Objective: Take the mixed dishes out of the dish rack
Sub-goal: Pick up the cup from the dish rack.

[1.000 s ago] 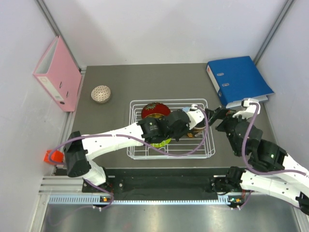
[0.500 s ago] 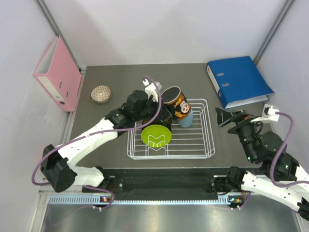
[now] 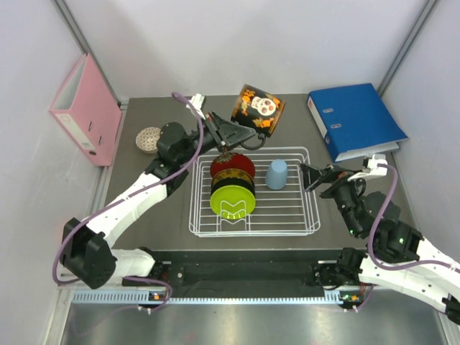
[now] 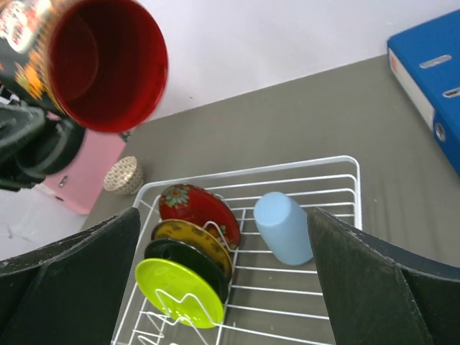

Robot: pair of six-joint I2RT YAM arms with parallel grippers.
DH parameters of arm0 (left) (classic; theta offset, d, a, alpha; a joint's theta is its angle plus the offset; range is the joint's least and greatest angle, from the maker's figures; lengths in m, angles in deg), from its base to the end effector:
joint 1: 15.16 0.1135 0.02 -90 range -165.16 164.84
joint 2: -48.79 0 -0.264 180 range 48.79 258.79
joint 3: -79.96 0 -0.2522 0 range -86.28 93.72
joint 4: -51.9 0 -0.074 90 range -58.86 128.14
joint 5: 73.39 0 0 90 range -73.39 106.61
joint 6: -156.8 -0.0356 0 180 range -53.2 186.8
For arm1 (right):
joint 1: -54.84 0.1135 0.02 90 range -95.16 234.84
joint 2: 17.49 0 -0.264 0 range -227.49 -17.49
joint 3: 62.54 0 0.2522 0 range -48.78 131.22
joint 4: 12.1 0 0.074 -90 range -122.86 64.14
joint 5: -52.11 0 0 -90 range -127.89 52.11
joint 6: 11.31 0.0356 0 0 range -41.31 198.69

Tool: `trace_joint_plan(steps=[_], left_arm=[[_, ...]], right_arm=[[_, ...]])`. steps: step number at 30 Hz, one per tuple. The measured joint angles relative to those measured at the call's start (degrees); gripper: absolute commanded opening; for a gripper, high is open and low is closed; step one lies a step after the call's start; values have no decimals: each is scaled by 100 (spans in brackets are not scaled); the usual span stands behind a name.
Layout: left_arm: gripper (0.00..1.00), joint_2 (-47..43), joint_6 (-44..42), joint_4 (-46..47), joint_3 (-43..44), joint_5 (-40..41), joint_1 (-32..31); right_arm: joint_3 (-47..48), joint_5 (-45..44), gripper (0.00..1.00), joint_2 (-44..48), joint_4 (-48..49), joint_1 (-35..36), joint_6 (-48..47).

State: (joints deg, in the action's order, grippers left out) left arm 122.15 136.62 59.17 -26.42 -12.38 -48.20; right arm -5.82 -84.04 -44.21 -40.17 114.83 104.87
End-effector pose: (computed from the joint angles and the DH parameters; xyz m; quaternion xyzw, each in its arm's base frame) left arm 0.2428 -0.1785 0.3814 -0.0227 0.6650 -0.6721 0.3249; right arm 0.0729 0.0748 0.3616 0.0836 0.6938 0.2528 0.6691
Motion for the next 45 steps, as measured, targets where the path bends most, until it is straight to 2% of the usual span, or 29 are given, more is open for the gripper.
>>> trace_joint_plan(steps=[6, 9, 18, 23, 27, 31, 34, 37, 40, 42, 43, 45], left_arm=[[0, 323, 1725, 2337, -435, -308, 103], [0, 407, 2114, 2817, -636, -503, 50], [0, 286, 2264, 2900, -890, -975, 0], [0, 46, 2260, 2887, -1025, -1130, 0], [0, -245, 2216, 2883, -1167, -1246, 0], [0, -485, 2135, 2863, -1296, -1283, 2], [0, -564, 2114, 2870, -1405, -1266, 15], [0, -577, 2111, 2859, -1502, -1364, 0], [0, -575, 2114, 2848, -1532, -1425, -7], [0, -570, 2118, 2872, -1534, -1447, -7], [0, -570, 2120, 2885, -1534, -1451, -7], [0, -568, 2133, 2909, -1534, -1453, -7]], right_arm=[[-149, 293, 100, -61, 813, 0, -269], [-170, 363, 100, -234, 1296, 0, -404], [-162, 682, 100, -1032, 2332, -50, -608], [-55, 1147, 100, -1355, 2566, -446, -525], [-48, 1836, 100, -1519, 2677, -1266, -247], [46, 3095, 96, -1862, 2970, -2124, 103], [105, 3910, 93, -2184, 3292, -2450, 295], [105, 4677, 89, -2481, 3615, -2542, 422], [111, 5377, 80, -2723, 3912, -2542, 527], [111, 5764, 67, -2868, 4076, -2540, 599], [111, 5919, 57, -2920, 4148, -2542, 621], [111, 6129, 45, -2970, 4229, -2542, 667]])
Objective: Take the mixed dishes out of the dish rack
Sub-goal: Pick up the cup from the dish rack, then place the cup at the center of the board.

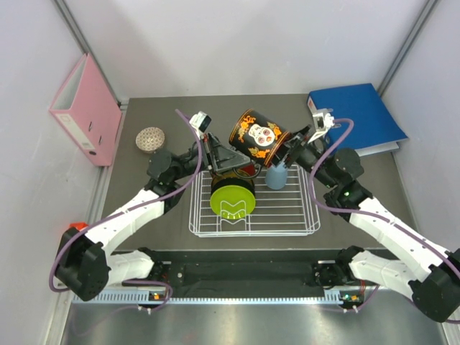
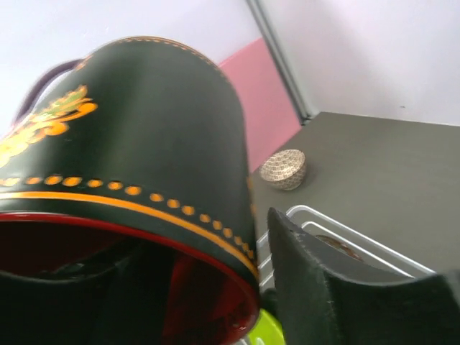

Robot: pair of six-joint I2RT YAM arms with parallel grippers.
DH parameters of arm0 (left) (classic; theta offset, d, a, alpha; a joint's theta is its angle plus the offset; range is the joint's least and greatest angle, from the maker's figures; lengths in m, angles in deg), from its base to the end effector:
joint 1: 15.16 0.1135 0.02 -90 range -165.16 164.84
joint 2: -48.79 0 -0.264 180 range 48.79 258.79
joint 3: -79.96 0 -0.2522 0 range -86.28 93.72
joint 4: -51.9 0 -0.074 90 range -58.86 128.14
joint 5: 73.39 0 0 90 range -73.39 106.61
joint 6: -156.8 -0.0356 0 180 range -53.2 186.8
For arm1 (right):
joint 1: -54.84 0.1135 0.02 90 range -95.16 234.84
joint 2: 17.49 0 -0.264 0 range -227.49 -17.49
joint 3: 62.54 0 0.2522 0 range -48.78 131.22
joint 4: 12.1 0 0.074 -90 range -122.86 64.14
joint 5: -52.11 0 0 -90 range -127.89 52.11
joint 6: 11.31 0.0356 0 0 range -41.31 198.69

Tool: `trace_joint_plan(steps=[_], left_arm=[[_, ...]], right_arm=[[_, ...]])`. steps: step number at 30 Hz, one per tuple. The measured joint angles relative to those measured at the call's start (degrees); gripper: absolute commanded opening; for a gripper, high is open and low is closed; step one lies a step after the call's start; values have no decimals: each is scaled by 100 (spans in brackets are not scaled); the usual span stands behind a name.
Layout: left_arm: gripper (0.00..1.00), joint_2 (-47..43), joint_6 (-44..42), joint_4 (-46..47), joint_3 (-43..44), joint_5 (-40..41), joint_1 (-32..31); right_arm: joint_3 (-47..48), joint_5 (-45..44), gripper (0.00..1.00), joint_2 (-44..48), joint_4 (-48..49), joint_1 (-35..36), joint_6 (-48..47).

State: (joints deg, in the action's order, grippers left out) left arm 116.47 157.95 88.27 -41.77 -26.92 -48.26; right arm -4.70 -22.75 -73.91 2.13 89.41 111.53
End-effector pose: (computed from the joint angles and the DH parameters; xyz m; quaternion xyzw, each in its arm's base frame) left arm 0.2023 -0.1612 0.3617 0.0408 0.5779 -0.7905 0.1988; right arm 0.1845 0.1384 0.3689 -0.1140 0.5973 0.5045 0.6129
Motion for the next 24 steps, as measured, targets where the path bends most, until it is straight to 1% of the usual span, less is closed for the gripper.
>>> trace_joint_plan(steps=[1, 2, 4, 5, 6, 7, 8, 9, 10, 15, 16, 18, 19, 21, 22, 23, 24], left_arm=[[0, 0, -2, 2, 0, 2, 0], [0, 4, -2, 4, -2, 4, 0], [0, 7, -15, 15, -13, 2, 0], [0, 9, -42, 20, -13, 11, 0], [0, 9, -72, 20, -13, 15, 0], [0, 9, -94, 15, -13, 7, 0], [0, 11, -118, 7, -11, 9, 0], [0, 22, -129, 4, -13, 11, 2], [0, 35, -133, 20, -11, -2, 0], [0, 85, -299, 175, -11, -66, -37], [1, 111, -310, 216, -11, -66, -46], [21, 153, -321, 232, -11, -68, -44], [43, 164, -328, 210, -11, -68, -39], [51, 173, -448, 98, -4, -48, -26], [57, 170, -544, -44, 46, -70, -13], [68, 155, -682, -254, 131, -96, 7], [77, 144, -831, -505, 238, -87, 35]], right_arm=[[0, 74, 35, 0, 22, 0, 24], [0, 133, 34, 4, 44, 0, 31], [0, 190, 36, 17, 39, -9, 26], [0, 188, 41, 17, 31, -26, 28], [0, 186, 43, 33, 4, -26, 24], [0, 186, 42, 59, -35, -28, 15], [0, 186, 35, 90, -61, -31, 7], [0, 162, 25, 140, -111, -28, -26], [-2, 129, 1, 190, -166, -28, -68], [-4, -153, 0, 396, -422, -61, 7], [-4, -166, 0, 407, -439, -61, 9], [0, -210, 0, 407, -498, -61, 9], [13, -229, 0, 407, -555, -61, 9], [105, -271, 0, 398, -750, -61, -44], [173, -280, 0, 382, -892, -61, -151], [221, -339, 0, 361, -1038, -63, -210], [267, -389, 0, 339, -1128, -66, -229]])
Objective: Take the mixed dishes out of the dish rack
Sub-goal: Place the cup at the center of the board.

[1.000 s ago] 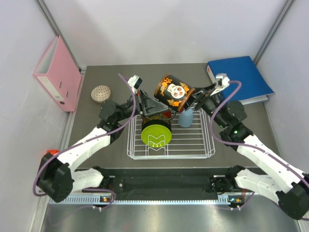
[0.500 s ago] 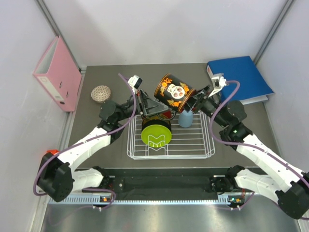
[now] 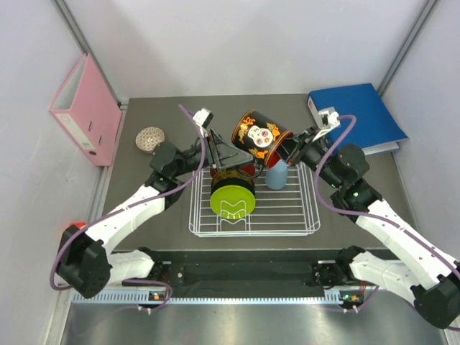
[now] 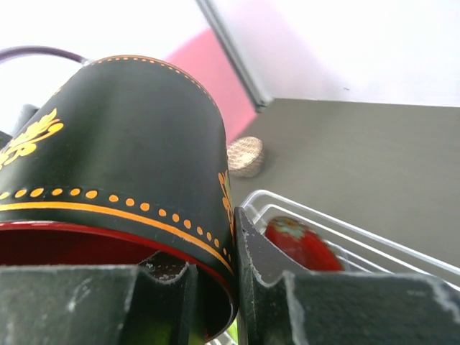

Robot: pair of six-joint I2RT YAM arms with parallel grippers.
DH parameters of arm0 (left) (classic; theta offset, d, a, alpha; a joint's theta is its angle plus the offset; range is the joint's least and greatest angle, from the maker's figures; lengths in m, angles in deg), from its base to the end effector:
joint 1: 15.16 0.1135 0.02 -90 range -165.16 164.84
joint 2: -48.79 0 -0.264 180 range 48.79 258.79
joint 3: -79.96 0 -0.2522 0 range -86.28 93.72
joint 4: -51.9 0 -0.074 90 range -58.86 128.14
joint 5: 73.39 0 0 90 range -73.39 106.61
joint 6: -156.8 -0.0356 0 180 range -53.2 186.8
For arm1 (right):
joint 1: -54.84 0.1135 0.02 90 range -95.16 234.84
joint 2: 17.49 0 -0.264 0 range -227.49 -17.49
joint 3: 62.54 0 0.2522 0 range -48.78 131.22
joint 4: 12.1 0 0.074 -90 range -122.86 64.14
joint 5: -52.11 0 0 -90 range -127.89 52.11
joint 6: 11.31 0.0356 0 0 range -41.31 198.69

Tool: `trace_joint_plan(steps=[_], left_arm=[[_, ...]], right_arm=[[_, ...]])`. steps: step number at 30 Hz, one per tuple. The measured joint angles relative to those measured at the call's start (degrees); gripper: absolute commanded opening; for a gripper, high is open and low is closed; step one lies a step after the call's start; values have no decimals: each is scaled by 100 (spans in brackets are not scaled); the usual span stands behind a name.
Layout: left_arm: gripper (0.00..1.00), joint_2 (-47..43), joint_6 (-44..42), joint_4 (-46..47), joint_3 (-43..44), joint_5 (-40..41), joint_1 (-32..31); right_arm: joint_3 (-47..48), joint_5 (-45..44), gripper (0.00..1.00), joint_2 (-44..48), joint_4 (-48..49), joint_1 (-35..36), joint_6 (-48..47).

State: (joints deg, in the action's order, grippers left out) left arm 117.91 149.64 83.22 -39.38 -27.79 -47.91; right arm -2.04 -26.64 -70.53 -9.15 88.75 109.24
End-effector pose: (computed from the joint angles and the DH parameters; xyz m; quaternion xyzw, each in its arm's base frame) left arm 0.2111 -0.1654 0.3617 0.0685 0.5971 -0.7641 0.2344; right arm 0.1774 0.1276 0.3769 -0.0940 0.6345 0.4609 0.6134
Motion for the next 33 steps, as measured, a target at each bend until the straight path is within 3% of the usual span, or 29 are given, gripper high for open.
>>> trace_joint_plan(steps=[1, 5, 9, 13, 15, 17, 20, 24, 27, 33], left_arm=[[99, -2, -170, -286, 125, 22, 33], [99, -205, -968, -1582, 518, 573, 225], [99, -487, -1222, -2299, 496, 1370, 717], [99, -870, -1237, -3093, 181, 2426, 1283], [99, -1069, -1266, -3582, 66, 2920, 1388], [99, -1257, -1303, -3980, 7, 3272, 1412], [99, -1508, -1397, -4419, -26, 3657, 1423], [99, -1655, -1563, -5095, -7, 4015, 1427], [99, -1650, -1685, -5622, 4, 4240, 1429], [99, -1648, -1679, -6092, -9, 4476, 1429]], right_arm=[[81, -72, 0, -37, -127, -2, -42], [498, -341, 0, -203, -787, 0, -256], [1375, -667, 0, -619, -1639, 9, -444], [3399, -1486, 0, -1694, -3071, 2, -597], [5110, -2000, 0, -2649, -4172, -76, -605], [6426, -2218, 0, -3515, -4621, -286, -557], [7528, -2205, 0, -4450, -5112, -870, -306], [8415, -2122, 0, -5595, -6019, -1694, -20], [8540, -2218, 0, -6247, -6371, -2070, 76], [8478, -2321, 0, -6985, -7012, -2175, 79]])
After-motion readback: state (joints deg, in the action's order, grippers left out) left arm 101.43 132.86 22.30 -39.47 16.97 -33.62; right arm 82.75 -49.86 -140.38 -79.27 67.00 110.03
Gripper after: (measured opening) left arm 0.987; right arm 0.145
